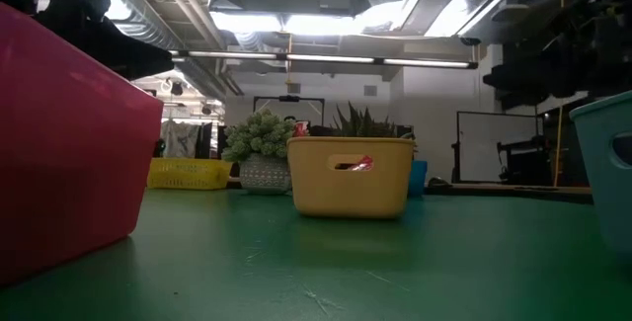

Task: Sort candy
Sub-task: Return to Home Position

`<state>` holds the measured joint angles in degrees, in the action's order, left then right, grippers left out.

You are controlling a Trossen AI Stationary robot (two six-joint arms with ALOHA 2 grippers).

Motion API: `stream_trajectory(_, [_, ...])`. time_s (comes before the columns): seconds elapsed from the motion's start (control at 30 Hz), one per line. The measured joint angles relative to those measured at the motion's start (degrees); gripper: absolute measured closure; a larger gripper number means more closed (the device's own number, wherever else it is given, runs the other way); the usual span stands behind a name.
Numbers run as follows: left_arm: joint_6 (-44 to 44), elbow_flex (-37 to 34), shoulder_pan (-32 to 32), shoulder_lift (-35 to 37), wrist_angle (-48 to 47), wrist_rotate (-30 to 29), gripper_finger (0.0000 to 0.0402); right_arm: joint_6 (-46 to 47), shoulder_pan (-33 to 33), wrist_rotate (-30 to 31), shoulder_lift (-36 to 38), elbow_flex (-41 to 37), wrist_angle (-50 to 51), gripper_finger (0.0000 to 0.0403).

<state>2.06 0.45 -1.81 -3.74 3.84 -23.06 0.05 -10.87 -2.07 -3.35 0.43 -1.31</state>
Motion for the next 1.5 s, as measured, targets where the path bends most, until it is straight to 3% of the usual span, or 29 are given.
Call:
stream_trajectory(0.17, [0.01, 0.0, 0.01, 0.0, -0.02, 0.01, 0.0227, -0.12, 0.0, -0.5, 3.33, 0.0, -0.06, 0.0237])
stream_trajectory(1.5, [0.02, 0.0, 0.03, 0.01, -0.02, 0.01, 0.0227, 0.75, 0.0, 1.45, 3.08, 0.0, 0.32, 0.0237])
